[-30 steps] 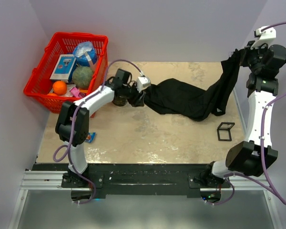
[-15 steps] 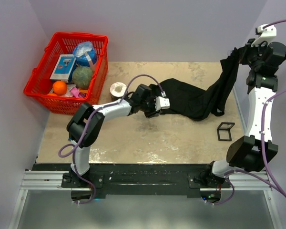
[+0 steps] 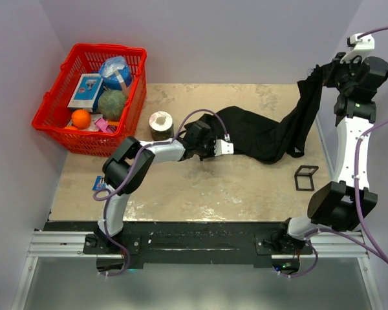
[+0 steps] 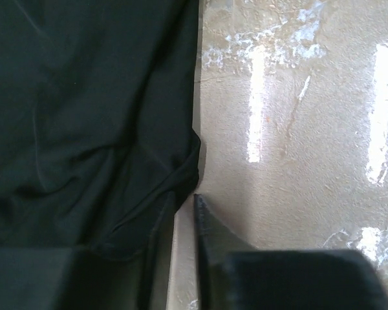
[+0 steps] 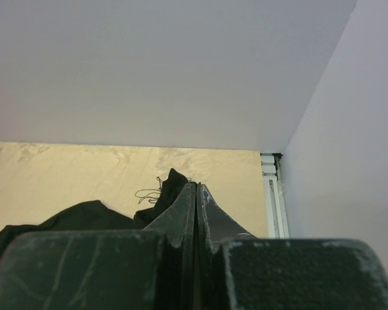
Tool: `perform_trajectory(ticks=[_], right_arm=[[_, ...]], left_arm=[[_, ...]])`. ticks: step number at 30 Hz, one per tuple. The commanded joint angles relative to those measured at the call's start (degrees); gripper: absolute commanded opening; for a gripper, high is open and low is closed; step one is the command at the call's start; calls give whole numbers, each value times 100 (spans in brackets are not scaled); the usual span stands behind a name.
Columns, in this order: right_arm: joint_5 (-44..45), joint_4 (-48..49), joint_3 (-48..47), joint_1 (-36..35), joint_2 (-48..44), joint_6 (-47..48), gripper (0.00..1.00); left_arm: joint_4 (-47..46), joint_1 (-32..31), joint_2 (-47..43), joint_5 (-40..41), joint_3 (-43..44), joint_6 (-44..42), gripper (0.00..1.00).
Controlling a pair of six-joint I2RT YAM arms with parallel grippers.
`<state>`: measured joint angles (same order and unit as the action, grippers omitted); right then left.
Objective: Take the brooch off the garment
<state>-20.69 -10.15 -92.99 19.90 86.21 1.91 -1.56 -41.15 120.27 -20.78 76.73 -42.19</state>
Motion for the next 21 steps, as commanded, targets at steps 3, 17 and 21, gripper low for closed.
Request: perform_trajectory(ticks=[3, 17, 21], right_arm=[[-120, 356, -202, 5, -8, -147, 0], [100, 312, -1151, 23, 194, 46, 0], [30, 295, -1011, 23, 159, 81, 0]], left_arm=[[-371, 159, 49, -119, 105, -18, 0], [182, 1811, -1506, -1138, 2769, 2359, 0], [1368, 1541, -1419, -1430, 2174, 1214, 27]])
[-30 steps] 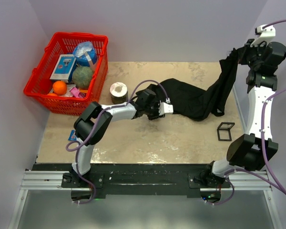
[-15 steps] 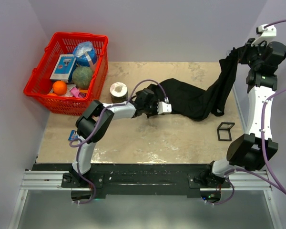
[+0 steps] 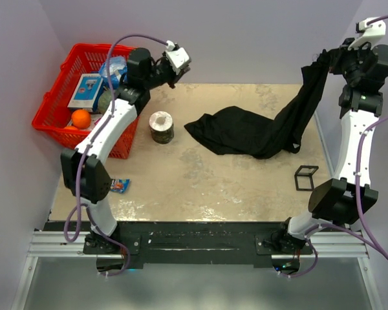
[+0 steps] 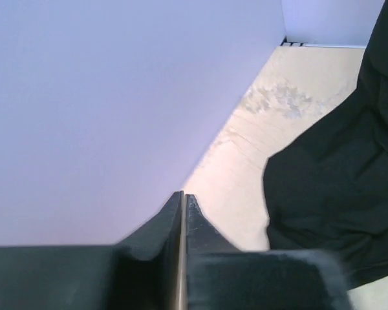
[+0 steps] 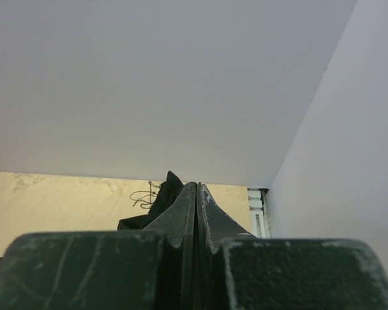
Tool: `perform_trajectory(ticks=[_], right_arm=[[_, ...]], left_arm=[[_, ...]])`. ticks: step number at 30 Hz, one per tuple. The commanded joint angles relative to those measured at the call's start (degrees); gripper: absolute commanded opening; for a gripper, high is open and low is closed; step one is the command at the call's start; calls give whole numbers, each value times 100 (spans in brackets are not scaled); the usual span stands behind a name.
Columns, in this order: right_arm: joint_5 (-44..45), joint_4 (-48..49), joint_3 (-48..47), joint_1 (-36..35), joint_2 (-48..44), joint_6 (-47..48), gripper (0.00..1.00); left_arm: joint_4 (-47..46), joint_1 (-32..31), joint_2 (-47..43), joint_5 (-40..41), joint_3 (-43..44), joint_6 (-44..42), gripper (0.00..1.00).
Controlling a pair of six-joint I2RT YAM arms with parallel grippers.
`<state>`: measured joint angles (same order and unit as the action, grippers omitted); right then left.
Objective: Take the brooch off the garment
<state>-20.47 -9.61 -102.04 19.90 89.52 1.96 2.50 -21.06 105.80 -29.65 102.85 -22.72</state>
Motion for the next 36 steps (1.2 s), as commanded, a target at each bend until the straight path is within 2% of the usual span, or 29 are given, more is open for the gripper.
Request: perform_trajectory(ticks=[1, 2, 3, 5, 9, 15, 21, 27, 30, 34, 36], right_arm=[[-10, 231, -10, 14, -180, -1, 0], [-27, 231, 35, 14, -189, -54, 0], [-45, 240, 87, 14, -189, -98, 0], [-150, 214, 114, 14, -198, -152, 0], [-194, -14, -78, 14, -75, -152, 0], [-265, -103, -97, 14, 31, -345, 0], [-273, -103, -71, 14, 171, -406, 0], [-212, -129, -27, 14, 163, -319, 0], [-194, -138, -18, 14, 163, -310, 0], [-194, -129, 26, 23, 163, -310, 0], [-194, -112, 87, 14, 145, -310, 0]], left_arm=[[1093, -574, 211, -429, -580, -812, 36], [1112, -679, 309, -349, -686, -883, 42], [1069, -924, 423, -209, -879, -831, 57], [700, -1162, 652, 309, -1038, -541, 61], [-82, -1629, 951, 792, -1311, -251, 60], [66, -1875, 1759, 803, -960, -145, 57], [-162, -1946, 2138, 970, -1144, -224, 56], [118, -1902, 2252, 426, -1206, -286, 48], [373, -1849, 2217, 171, -1013, 21, 48], [304, -1639, 2138, -173, -775, 1170, 50], [225, -1621, 2190, -155, -801, 1270, 52]])
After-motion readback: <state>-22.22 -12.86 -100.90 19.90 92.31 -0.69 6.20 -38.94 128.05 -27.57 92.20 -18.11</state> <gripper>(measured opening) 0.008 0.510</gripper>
